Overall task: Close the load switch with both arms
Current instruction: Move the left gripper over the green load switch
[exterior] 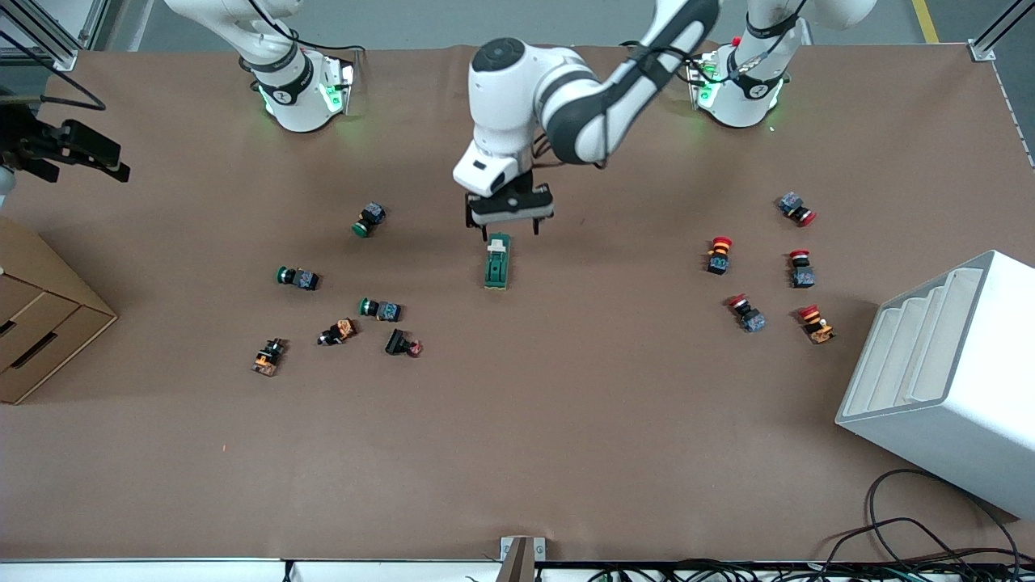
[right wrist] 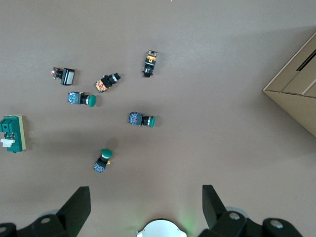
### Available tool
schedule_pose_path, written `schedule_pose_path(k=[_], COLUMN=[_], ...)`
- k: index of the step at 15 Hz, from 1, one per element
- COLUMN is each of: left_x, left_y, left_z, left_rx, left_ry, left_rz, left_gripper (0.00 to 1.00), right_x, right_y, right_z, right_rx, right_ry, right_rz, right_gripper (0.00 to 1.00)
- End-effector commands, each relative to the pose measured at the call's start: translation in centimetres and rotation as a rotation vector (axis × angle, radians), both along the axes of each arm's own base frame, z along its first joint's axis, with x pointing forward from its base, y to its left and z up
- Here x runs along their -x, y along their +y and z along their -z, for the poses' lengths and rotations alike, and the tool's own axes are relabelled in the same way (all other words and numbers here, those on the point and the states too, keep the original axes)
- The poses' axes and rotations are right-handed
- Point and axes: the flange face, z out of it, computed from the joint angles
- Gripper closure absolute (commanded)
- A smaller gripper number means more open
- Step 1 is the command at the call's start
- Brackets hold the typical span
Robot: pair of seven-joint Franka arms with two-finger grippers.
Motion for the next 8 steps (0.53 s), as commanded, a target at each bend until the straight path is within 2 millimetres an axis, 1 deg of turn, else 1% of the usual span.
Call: schedule_pose_path(k=[1,2,3,5,6,7,8], left_x=[4.3,6.1,7.5,11.0,12.3,12.6,13.6], left_y=[-0.8,-1.2,-1.8,-3.1,-3.0,-2.6,-2.6], left_z=[3.7,5.0,6.7,8.9,10.3,11.7,13.1], left_rx=[-0.046,-0.060,-0.071,-0.069,-0.074,-0.082,-0.080], left_ry=[-0.072,-0.101,-0.128,-0.190,-0.221,-0.261,-0.293], left_rz=[0.008,0.019,0.029,0.047,0.054,0.073,0.091], left_gripper=[0.00,0.00,0.00,0.00,0.00,0.00,0.00], right_x=[-1.0,-1.4,-2.3,-4.3,-5.7,-6.6,-6.8], right_y=[-0.8,-0.8,-0.9,-1.1,-1.4,-2.3,-3.2], right_z=[0.1,0.6,2.0,5.7,7.7,8.5,8.8], right_rx=[0.004,0.006,0.005,0.007,0.008,0.006,0.004], right_ry=[-0.002,0.003,0.026,0.086,0.095,0.095,0.089], right_rz=[0.003,0.003,0.005,0.006,0.009,0.023,0.039], right_gripper=[0.00,0.00,0.00,0.00,0.00,0.00,0.00])
